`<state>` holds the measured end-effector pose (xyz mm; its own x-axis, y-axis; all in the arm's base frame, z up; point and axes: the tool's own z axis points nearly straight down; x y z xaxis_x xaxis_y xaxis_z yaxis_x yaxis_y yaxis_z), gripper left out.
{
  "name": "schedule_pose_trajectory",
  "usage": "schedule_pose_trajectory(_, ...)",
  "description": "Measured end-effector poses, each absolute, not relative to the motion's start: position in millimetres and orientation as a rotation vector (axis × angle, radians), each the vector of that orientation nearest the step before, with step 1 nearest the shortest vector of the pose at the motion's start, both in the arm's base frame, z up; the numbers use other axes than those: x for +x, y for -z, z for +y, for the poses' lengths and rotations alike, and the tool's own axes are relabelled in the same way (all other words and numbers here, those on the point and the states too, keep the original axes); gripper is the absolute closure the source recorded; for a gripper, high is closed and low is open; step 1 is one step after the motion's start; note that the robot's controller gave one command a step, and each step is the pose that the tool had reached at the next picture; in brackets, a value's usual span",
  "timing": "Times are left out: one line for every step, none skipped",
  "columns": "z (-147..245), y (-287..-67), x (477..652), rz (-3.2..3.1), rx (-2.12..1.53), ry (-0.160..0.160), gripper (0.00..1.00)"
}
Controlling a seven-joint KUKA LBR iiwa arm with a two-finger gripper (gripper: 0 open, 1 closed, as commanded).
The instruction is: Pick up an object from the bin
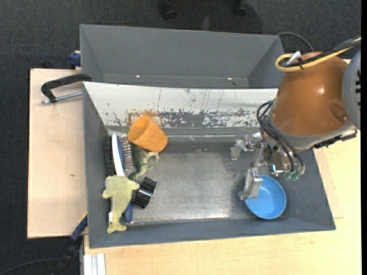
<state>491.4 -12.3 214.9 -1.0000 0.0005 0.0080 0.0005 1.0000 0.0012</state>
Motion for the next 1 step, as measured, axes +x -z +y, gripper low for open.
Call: schedule_pose_trajectory(-55.6,-144.1,501.7,-2.989,0.957,0.002,0.00)
